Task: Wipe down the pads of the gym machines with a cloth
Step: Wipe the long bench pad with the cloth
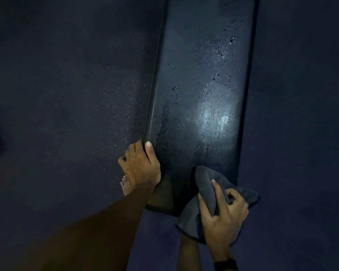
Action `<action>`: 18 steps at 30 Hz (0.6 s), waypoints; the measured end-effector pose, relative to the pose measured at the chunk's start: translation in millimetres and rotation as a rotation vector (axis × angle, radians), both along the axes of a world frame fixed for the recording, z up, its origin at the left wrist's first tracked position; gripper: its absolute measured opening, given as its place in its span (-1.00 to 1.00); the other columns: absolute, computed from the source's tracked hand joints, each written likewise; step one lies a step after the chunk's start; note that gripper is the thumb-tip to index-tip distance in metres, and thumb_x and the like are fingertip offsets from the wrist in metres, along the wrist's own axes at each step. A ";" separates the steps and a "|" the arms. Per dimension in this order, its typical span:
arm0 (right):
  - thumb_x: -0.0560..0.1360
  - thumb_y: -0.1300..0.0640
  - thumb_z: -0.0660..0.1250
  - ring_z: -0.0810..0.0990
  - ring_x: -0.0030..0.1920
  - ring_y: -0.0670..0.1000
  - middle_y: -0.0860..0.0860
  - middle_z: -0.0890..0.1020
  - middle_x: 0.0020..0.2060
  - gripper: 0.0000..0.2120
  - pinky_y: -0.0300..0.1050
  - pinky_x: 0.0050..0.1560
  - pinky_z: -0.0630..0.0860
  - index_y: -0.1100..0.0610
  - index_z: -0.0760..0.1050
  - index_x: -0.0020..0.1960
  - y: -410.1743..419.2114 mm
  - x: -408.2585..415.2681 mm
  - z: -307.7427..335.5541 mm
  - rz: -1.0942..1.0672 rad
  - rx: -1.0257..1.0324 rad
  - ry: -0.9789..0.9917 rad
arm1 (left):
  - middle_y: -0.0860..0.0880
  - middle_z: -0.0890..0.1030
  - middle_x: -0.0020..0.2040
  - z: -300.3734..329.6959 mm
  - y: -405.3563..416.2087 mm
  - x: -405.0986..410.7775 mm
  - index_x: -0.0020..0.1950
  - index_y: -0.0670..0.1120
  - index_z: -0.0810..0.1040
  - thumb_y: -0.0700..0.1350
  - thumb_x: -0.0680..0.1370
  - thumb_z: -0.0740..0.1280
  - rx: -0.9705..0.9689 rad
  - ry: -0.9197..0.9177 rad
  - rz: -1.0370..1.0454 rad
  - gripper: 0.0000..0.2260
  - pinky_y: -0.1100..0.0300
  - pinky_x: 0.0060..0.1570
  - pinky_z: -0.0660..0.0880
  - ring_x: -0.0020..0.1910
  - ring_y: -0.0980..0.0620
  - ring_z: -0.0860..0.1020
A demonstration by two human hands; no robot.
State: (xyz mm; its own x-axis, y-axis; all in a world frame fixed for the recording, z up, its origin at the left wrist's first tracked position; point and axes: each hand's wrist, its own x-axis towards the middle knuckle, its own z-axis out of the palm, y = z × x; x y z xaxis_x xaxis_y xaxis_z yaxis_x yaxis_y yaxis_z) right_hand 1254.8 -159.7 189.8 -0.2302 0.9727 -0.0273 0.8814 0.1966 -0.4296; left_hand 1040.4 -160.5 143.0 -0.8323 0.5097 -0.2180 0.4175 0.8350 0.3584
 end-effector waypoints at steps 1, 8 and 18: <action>0.40 0.03 0.50 0.41 -0.11 0.07 0.07 0.45 -0.09 -0.63 0.09 -0.19 0.49 0.04 0.62 0.19 11.8 -4.8 -2.5 -0.073 0.014 0.027 | -0.09 0.56 -0.09 1.2 3.5 -1.4 0.00 -0.15 0.53 0.13 0.68 -0.08 -0.001 -0.007 -0.003 -0.51 -0.12 0.08 0.36 -0.12 -0.13 0.52; 0.49 -0.05 0.45 0.44 0.01 0.15 0.19 0.46 0.01 -0.58 -0.12 -0.01 0.31 0.09 0.58 0.29 147.8 -43.1 -14.4 -0.226 0.042 0.114 | -0.12 0.57 -0.03 2.9 3.3 -3.6 0.07 -0.17 0.53 0.16 0.67 -0.09 0.000 -0.049 -0.001 -0.48 -0.16 0.14 0.35 -0.06 -0.13 0.54; 0.42 -0.37 0.38 0.38 0.30 0.14 0.14 0.35 0.33 -0.19 -0.07 0.05 0.31 -0.17 0.20 0.57 189.9 -58.0 -14.1 -0.242 -0.158 0.117 | -0.14 0.57 0.00 1.7 5.1 -3.7 0.10 -0.17 0.52 0.16 0.67 -0.11 -0.020 -0.057 0.001 -0.46 -0.13 0.12 0.33 -0.04 -0.15 0.54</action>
